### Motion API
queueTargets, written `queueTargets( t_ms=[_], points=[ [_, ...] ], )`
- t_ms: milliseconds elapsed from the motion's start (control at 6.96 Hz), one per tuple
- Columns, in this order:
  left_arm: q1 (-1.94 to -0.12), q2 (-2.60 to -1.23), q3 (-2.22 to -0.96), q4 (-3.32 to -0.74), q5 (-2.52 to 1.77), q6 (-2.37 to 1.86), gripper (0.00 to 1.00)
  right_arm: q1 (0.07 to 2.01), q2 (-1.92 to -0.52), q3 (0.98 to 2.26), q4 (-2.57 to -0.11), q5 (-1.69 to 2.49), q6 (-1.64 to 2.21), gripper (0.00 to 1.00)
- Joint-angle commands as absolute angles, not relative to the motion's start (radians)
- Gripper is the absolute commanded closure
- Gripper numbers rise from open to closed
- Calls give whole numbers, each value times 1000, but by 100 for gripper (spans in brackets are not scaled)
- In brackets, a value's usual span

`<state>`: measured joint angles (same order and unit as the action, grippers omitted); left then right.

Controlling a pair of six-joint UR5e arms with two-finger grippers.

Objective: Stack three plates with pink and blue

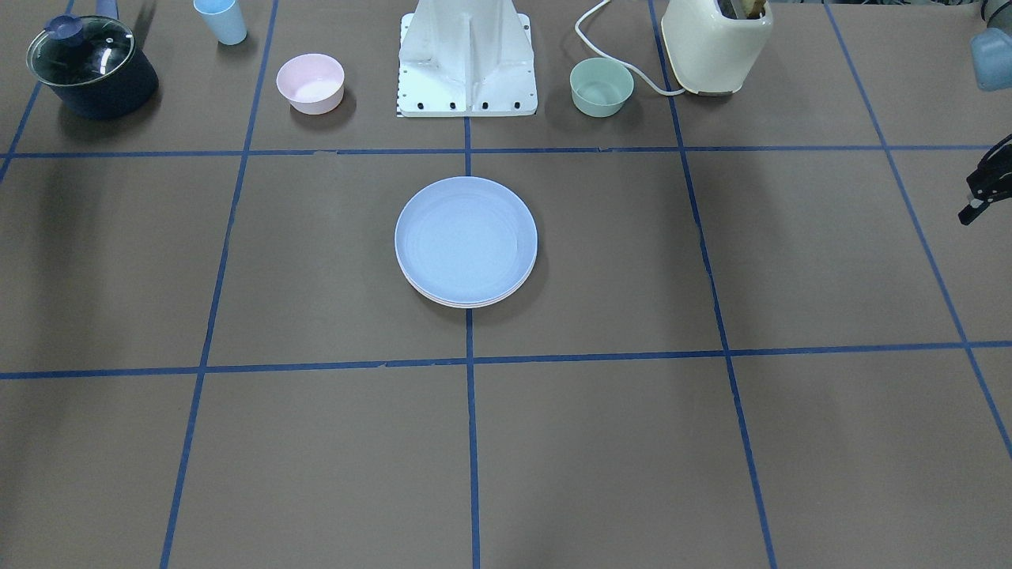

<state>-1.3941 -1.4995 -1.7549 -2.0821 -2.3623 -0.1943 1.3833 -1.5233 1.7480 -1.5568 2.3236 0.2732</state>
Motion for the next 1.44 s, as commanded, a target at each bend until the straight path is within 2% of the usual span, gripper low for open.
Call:
queueTargets(
  t_ms=[0,719,1294],
  points=[
    [-1394,-1493,-1764,-2082,-2356,-195,1,1382,-1520,1749,-1555,2319,272,0],
    [-1396,-1509,-1766,-1984,-2367,-193,1,1382,-1509,1732,-1557,2321,276,0],
    [-1408,-1448,-1851,-1980,-2356,-192,1,1384,-1526,1732,-1557,2330,276,0]
  ],
)
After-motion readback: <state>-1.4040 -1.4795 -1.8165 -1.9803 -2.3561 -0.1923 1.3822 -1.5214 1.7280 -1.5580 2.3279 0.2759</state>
